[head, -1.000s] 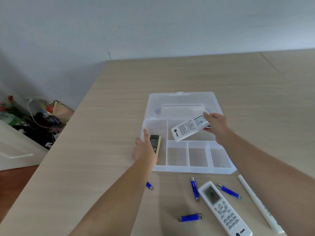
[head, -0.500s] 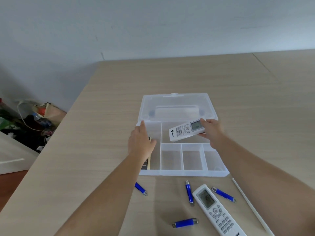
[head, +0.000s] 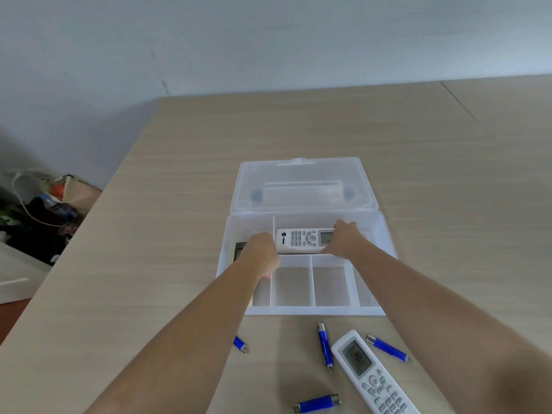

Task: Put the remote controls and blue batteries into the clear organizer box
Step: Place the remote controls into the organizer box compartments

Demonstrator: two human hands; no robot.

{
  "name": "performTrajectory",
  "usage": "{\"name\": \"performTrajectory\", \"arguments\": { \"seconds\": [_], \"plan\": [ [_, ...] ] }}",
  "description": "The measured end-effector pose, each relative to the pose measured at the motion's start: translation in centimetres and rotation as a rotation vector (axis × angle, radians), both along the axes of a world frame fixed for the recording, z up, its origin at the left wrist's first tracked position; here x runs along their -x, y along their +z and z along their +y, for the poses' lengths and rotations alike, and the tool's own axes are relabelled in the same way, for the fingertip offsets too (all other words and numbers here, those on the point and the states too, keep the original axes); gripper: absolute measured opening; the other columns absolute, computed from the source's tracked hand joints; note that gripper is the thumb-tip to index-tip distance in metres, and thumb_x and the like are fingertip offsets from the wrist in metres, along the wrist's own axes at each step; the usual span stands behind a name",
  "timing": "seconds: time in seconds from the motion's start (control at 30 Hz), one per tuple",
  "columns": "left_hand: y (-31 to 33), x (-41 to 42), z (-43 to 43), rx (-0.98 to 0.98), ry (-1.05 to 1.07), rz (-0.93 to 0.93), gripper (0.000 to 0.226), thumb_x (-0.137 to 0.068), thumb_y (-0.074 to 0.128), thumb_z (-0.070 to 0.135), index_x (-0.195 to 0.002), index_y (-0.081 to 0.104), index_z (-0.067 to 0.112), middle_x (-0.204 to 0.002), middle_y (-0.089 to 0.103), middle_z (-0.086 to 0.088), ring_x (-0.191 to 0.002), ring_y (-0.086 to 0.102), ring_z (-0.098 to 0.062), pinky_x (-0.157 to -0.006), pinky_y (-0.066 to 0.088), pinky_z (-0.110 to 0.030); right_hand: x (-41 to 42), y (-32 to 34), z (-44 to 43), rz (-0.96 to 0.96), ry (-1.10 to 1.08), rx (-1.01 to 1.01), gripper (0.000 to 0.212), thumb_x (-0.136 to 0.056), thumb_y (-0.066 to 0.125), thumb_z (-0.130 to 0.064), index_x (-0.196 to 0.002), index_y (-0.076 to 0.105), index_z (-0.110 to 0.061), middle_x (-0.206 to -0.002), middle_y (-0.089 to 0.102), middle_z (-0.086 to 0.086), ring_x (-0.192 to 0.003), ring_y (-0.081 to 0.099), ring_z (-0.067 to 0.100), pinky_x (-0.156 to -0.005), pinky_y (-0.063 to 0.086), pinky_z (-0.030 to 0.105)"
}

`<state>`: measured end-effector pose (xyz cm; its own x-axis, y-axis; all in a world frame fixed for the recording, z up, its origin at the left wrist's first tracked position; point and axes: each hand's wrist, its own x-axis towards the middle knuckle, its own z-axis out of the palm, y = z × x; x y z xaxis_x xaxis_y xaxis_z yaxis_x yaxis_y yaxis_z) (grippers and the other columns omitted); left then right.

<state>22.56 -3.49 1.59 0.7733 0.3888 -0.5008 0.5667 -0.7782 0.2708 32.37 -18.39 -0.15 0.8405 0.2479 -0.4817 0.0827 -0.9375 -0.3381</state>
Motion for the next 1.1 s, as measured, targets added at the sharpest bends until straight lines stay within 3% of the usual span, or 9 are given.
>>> {"name": "performTrajectory", "arguments": {
  "seconds": [0.07, 0.23, 0.43, 0.53, 0.6, 0.73, 0.83, 0.97, 1.1],
  "plan": [
    [-0.2, 0.0, 0.1, -0.003, -0.004, -0.001, 0.035, -0.087, 0.052, -0.002, -0.06, 0.036, 0.014, -0.079, 0.073, -0.019, -0.065, 0.07, -0.033, -0.042, 0.034, -0.023, 0.3, -0.3, 0.4, -0.065, -0.024, 0.047, 0.076, -0.074, 0.077, -0.036, -0.13, 0.038, -0.004, -0.129, 0.045, 0.016, -0.117, 0.051, 0.031, -0.092, 0.046, 0.035],
    [-0.6, 0.0, 0.2, 0.001, 0.018, 0.01, 0.032, -0.088, 0.048, 0.0, -0.06, 0.039, 0.013, -0.054, 0.052, -0.004, -0.057, 0.064, -0.028, -0.043, 0.035, -0.021, 1.1, -0.7, 0.9, -0.15, -0.184, -0.047, 0.083, -0.067, 0.084, -0.027, -0.129, 0.032, -0.006, -0.124, 0.051, 0.018, -0.113, 0.056, 0.034, -0.07, 0.038, 0.033],
    [-0.3, 0.1, 0.3, 0.038, 0.06, 0.007, 0.028, -0.088, 0.049, 0.002, -0.063, 0.041, 0.013, -0.058, 0.053, -0.004, -0.062, 0.066, -0.027, -0.045, 0.04, -0.022, 1.4, -0.5, 0.3, -0.175, -0.179, -0.127, 0.069, -0.075, 0.077, -0.029, -0.125, 0.035, -0.006, -0.122, 0.051, 0.018, -0.113, 0.053, 0.036, -0.074, 0.038, 0.034],
    [0.8, 0.7, 0.0, 0.132, 0.106, 0.036, 0.01, -0.089, 0.055, 0.009, -0.092, 0.059, 0.001, -0.074, 0.062, -0.01, -0.07, 0.071, -0.03, -0.06, 0.058, -0.031, 1.9, 0.6, -0.9, -0.235, -0.117, -0.22, 0.047, -0.084, 0.063, -0.023, -0.123, 0.041, -0.008, -0.122, 0.051, 0.015, -0.111, 0.053, 0.034, -0.084, 0.048, 0.041],
    [1.8, 1.4, -0.2, 0.116, 0.113, 0.039, 0.035, -0.088, 0.06, 0.024, -0.117, 0.056, 0.005, -0.093, 0.059, -0.007, -0.071, 0.066, -0.027, -0.069, 0.055, -0.032, 1.9, 1.8, -2.4, -0.285, -0.106, -0.303, 0.038, -0.086, 0.058, -0.02, -0.121, 0.045, -0.011, -0.124, 0.051, 0.011, -0.109, 0.053, 0.031, -0.084, 0.048, 0.039],
    [5.3, 3.1, -3.3, -0.328, -0.092, -0.337, 0.033, -0.093, 0.048, 0.036, -0.121, 0.051, 0.018, -0.113, 0.058, 0.001, -0.106, 0.057, -0.021, -0.078, 0.045, -0.032, 1.9, 4.3, -7.4, -0.426, -0.216, -0.405, 0.032, -0.087, 0.054, -0.018, -0.119, 0.05, -0.013, -0.125, 0.051, 0.007, -0.111, 0.053, 0.028, -0.081, 0.046, 0.037],
    [6.6, 4.8, -8.4, -0.263, -0.445, -0.533, 0.022, -0.095, 0.043, 0.031, -0.108, 0.057, 0.02, -0.105, 0.065, 0.002, -0.097, 0.061, -0.019, -0.078, 0.047, -0.03, 2.8, 4.4, -12.3, -0.439, -0.34, -0.352, 0.032, -0.086, 0.054, -0.017, -0.117, 0.053, -0.011, -0.122, 0.056, 0.01, -0.108, 0.056, 0.03, -0.084, 0.045, 0.035],
    [4.5, 7.0, -14.3, -0.134, -0.884, -0.288, 0.031, -0.091, 0.052, 0.031, -0.118, 0.057, 0.015, -0.113, 0.063, -0.003, -0.104, 0.061, -0.024, -0.087, 0.049, -0.034, 6.1, 2.4, -17.3, -0.189, -0.337, -0.162, 0.033, -0.082, 0.058, -0.026, -0.114, 0.053, -0.015, -0.107, 0.063, 0.007, -0.101, 0.062, 0.027, -0.085, 0.051, 0.035],
    [0.7, 7.9, -15.9, -0.308, -1.051, -0.038, 0.058, -0.078, 0.072, 0.037, -0.125, 0.051, 0.009, -0.122, 0.054, -0.008, -0.111, 0.054, -0.025, -0.087, 0.049, -0.038, 10.0, 0.4, -19.6, -0.018, -0.246, -0.014, 0.054, -0.075, 0.065, -0.04, -0.121, 0.047, -0.017, -0.105, 0.063, 0.003, -0.091, 0.066, 0.023, -0.08, 0.057, 0.037]
  ]
}}
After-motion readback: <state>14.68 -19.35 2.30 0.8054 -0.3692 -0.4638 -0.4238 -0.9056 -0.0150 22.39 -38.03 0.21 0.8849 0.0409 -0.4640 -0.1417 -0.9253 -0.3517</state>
